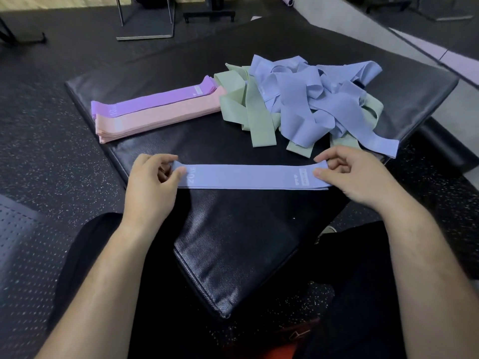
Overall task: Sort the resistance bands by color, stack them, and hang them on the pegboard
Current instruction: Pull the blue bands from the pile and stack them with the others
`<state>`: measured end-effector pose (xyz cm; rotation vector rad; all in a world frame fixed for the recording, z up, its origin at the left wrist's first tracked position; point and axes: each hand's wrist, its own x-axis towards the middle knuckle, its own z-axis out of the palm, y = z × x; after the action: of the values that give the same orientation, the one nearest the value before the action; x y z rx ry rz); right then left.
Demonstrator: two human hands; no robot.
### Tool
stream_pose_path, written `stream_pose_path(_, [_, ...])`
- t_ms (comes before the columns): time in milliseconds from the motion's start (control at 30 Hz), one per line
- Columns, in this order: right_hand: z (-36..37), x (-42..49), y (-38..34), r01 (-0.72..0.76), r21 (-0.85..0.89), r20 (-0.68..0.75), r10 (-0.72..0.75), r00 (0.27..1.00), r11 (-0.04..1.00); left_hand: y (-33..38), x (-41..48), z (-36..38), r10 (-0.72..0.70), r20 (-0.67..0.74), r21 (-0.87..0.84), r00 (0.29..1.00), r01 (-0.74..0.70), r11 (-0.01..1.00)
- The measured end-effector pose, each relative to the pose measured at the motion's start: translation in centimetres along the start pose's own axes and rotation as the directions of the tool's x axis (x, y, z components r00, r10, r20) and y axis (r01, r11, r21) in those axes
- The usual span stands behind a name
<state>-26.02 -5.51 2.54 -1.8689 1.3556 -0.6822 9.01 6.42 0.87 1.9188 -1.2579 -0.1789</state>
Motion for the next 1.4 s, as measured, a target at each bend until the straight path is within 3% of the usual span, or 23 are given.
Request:
stream_pose_path(100, [0.2, -0.1, 0.2, 0.067, -0.129, -0.034, -0.072, 0.997, 0.989, -0.2, -0.3, 0.3, 0.030, -0.014, 0.032, 0.999, -0.029, 0.999])
stream_pose_path(233, [0.3, -0.4, 0.5, 0.165, -0.191, 0.007, -0.166, 0.986, 0.968, 0.1, -1.1, 1.1, 0.307, 0.012, 0.288, 0.952, -0.297, 0.910])
stream_pose_path(433, [0.8, -1.4, 0.6, 0.246, -0.162, 0.079, -0.236, 0.968, 0.956, 2.8, -1.5, 3.5, 0.456, 0.331, 0.132, 0.826, -0.519, 0.845])
stream_pose_path(533, [0.9, -1.3, 0.7, 0.244, -0.169, 0.071, -0.235, 0.969, 0.955, 3.1, -1.2, 4.5, 0.493, 0.364, 0.058, 0.790, -0.547, 0.835])
stream_pose_path(700, [0.9, -1.5, 0.6, 0.252, -0.169, 0.060, -0.245, 0.968, 0.953, 3.2, -1.2, 4.6, 0.497, 0.346, 0.078, 0.795, -0.553, 0.830])
stream_pose_path(800, [1.1, -1.4, 0.6, 0.225, -0.125, -0.042, -0.232, 0.972, 0.966, 4.3, -1.8, 4.6, 0.460, 0.365, 0.089, 0.809, -0.523, 0.848])
stream_pose_path(933, [1.2, -0.2, 0.2, 0.222, -0.194, -0.257, -0.268, 0.929, 0.955, 7.2, -0.8, 6.7, 0.474, 0.374, 0.067, 0.797, -0.534, 0.843])
stream_pose_path(1100, [1.6, 1.9, -0.3, 0.188, -0.276, -0.252, -0.259, 0.932, 0.943, 11.6, 1.8, 10.5, 0.530, 0.317, 0.014, 0.786, -0.563, 0.827])
stream_pose_path(1267, [2.2, 3.3, -0.7, 0.138, -0.168, -0.357, -0.190, 0.914, 0.976, 13.3, 2.9, 12.3, 0.539, 0.301, -0.014, 0.786, -0.562, 0.827])
stream_pose_path(1400, [1.7, 3.1, -1.2, 0.249, -0.137, -0.394, -0.283, 0.874, 0.959, 14.3, 3.2, 12.3, 0.543, 0.308, -0.066, 0.781, -0.552, 0.831])
